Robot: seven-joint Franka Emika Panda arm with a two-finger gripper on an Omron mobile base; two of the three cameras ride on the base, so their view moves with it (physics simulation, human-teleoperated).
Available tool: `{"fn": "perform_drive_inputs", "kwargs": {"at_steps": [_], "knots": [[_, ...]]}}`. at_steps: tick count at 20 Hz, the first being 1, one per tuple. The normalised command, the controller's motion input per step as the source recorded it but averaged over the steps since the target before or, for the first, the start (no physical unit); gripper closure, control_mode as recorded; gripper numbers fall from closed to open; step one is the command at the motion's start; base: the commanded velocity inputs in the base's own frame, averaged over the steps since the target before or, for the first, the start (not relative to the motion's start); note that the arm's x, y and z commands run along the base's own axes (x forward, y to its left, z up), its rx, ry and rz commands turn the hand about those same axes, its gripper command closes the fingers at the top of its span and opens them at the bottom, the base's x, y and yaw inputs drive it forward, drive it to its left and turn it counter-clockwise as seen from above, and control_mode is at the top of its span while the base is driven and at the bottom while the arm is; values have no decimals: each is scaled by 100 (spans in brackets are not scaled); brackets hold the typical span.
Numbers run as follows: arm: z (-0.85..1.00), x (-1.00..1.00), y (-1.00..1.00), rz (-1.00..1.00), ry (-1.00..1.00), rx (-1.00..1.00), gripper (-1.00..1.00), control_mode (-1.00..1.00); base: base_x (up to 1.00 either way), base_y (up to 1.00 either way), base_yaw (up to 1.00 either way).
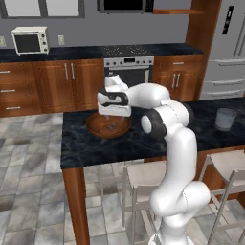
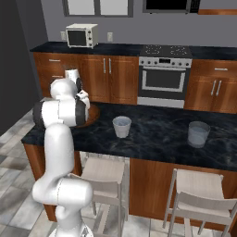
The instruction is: There are four ice cubes in the ice bowl. Place two ice cubes in each glass of water.
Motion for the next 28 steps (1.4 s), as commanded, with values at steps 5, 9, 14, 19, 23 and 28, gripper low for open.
{"fn": "perform_drive_inputs", "kwargs": {"at_steps": [5, 9, 14, 19, 23, 28], "knots": [[-34, 0, 0, 0, 2, 0, -100, -100, 0, 0, 0], [-30, 1, 3, -1, 2, 0, -100, -100, 0, 0, 0], [-21, 10, 4, -2, 1, 0, -100, -100, 0, 0, 0], [-16, 12, 2, -2, 0, 0, -100, -100, 0, 0, 0], [-11, 14, 3, -3, 0, 0, -100, -100, 0, 0, 0], [-9, 18, 5, -2, 0, 0, -100, -100, 0, 0, 0]]}}
